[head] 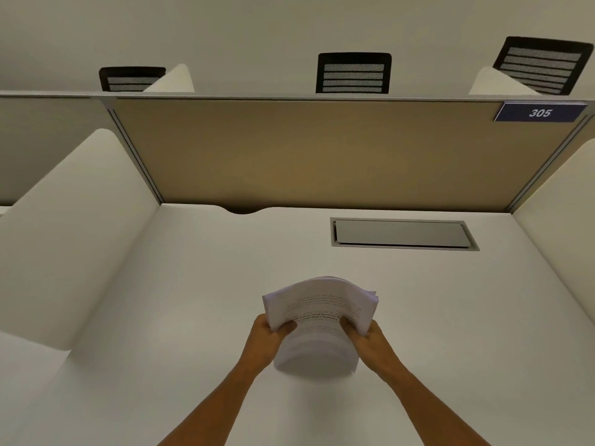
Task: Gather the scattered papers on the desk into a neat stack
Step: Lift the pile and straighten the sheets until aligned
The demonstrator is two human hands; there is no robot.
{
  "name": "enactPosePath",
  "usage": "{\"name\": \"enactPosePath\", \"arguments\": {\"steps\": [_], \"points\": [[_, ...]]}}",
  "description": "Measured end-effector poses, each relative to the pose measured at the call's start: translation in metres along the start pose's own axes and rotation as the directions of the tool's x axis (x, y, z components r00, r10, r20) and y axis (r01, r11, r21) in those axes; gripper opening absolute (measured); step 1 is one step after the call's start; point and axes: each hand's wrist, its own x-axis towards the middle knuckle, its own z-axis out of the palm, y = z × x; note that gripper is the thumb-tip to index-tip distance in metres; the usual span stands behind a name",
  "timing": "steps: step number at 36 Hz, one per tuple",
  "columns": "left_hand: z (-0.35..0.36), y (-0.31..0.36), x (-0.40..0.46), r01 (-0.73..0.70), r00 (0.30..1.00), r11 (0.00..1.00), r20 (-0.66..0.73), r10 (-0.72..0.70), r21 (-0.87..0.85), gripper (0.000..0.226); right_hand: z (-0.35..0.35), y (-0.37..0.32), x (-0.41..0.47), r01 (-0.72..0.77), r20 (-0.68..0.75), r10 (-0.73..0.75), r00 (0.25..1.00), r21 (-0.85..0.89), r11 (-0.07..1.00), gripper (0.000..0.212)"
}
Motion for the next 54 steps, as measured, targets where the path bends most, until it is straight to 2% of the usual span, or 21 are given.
{"name": "enactPosePath", "arguments": {"steps": [6,11,15,18,23,29,32,35,37,38,41,43,47,49,54], "points": [[0.003,-0.008,0.0,0.025,1.0,0.998,0.016,-0.026,0.051,0.027,-0.002,0.006,0.001,-0.017,-0.011,0.017,1.0,-0.056,0.998,0.024],[0.003,-0.009,-0.003,-0.015,1.0,0.999,0.021,0.015,0.032,0.031,-0.004,0.012,-0.003,0.022,-0.076,-0.023,0.997,-0.016,1.0,0.013],[0.007,-0.019,-0.009,0.023,0.999,0.998,0.041,-0.026,0.059,0.025,-0.001,0.025,-0.008,-0.051,-0.054,0.048,0.997,-0.053,0.997,0.015],[0.008,-0.023,-0.01,0.02,0.999,0.997,0.042,-0.023,0.07,0.03,0.001,0.032,-0.01,-0.075,-0.042,0.073,0.996,-0.07,0.995,0.016],[-0.003,-0.017,-0.001,0.048,0.995,0.996,0.089,-0.054,0.071,0.025,-0.006,0.023,-0.001,-0.082,-0.008,0.082,0.997,-0.235,0.968,0.024],[-0.035,0.009,0.012,-0.042,0.999,0.998,0.03,0.044,-0.04,0.07,-0.034,-0.02,0.014,0.08,0.211,0.035,0.977,-0.513,0.855,0.039],[-0.049,0.031,0.015,-0.165,0.981,0.982,-0.087,0.172,0.09,0.108,-0.046,-0.051,0.021,0.16,0.316,0.061,0.947,-0.627,0.763,0.036],[-0.055,0.06,0.015,-0.374,0.906,0.875,-0.08,0.415,0.306,0.122,-0.052,-0.08,0.025,0.25,0.408,0.103,0.907,-0.719,0.648,0.034],[-0.058,0.079,0.017,-0.5,0.84,0.746,0.036,0.542,0.441,0.115,-0.052,-0.097,0.027,0.302,0.442,0.131,0.887,-0.772,0.56,0.035],[-0.058,0.088,0.018,-0.529,0.834,0.718,0.12,0.539,0.451,0.108,-0.051,-0.105,0.028,0.318,0.45,0.145,0.881,-0.791,0.523,0.035],[-0.05,0.104,0.017,-0.523,0.842,0.759,0.372,0.391,0.388,0.076,-0.044,-0.123,0.028,0.369,0.483,0.171,0.859,-0.814,0.448,0.033],[-0.042,0.104,0.016,-0.479,0.847,0.793,0.434,0.306,0.376,0.063,-0.039,-0.13,0.029,0.392,0.489,0.178,0.854,-0.829,0.399,0.034],[-0.036,0.088,0.014,-0.307,0.934,0.898,0.279,0.222,0.316,0.018,-0.039,-0.131,0.032,0.391,0.467,0.165,0.868,-0.851,0.351,0.036],[-0.035,0.081,0.008,-0.231,0.962,0.938,0.203,0.181,0.259,0.012,-0.042,-0.126,0.033,0.374,0.456,0.131,0.88,-0.836,0.401,0.034],[-0.038,0.06,-0.003,-0.106,0.994,0.986,0.046,0.101,0.128,0.014,-0.062,-0.11,0.031,0.33,0.425,0.017,0.905,-0.727,0.601,0.026]]}}
